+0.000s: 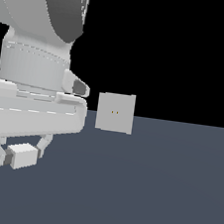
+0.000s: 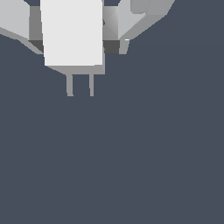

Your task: Plug the charger into the wall socket.

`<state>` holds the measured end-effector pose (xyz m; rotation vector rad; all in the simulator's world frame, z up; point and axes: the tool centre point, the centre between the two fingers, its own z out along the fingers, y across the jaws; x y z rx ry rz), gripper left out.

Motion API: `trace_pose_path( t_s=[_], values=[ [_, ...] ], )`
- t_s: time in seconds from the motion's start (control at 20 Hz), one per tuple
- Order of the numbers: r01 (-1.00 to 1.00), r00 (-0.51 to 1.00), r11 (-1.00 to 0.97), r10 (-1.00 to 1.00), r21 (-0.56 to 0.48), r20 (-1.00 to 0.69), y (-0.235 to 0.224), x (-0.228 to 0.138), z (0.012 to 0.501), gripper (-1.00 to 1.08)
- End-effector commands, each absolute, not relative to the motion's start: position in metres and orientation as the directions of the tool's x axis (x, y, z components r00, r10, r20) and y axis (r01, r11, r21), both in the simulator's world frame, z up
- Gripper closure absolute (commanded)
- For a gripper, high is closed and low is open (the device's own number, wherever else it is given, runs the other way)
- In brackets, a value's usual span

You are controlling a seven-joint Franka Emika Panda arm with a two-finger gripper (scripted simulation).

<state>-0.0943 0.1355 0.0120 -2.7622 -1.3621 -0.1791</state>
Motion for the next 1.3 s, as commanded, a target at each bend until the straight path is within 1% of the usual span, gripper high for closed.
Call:
trace_pose_path(
  t_s=[0.0, 0.3, 0.6, 0.95, 1.25],
  values=[
    [0.789, 0.609, -0.615, 0.782, 0.001, 0.129, 0.135, -0.093, 0.013, 1.08],
    [0.743, 0.664, -0.669, 0.737, 0.0, 0.13, 0.131, -0.086, 0.018, 1.08],
    [0.642, 0.76, -0.767, 0.636, 0.0, 0.131, 0.121, -0.071, 0.029, 1.08],
    [0.443, 0.889, -0.896, 0.439, -0.002, 0.133, 0.099, -0.051, 0.047, 1.08],
    [0.245, 0.961, -0.97, 0.242, -0.002, 0.133, 0.075, -0.037, 0.063, 1.08]
  ],
)
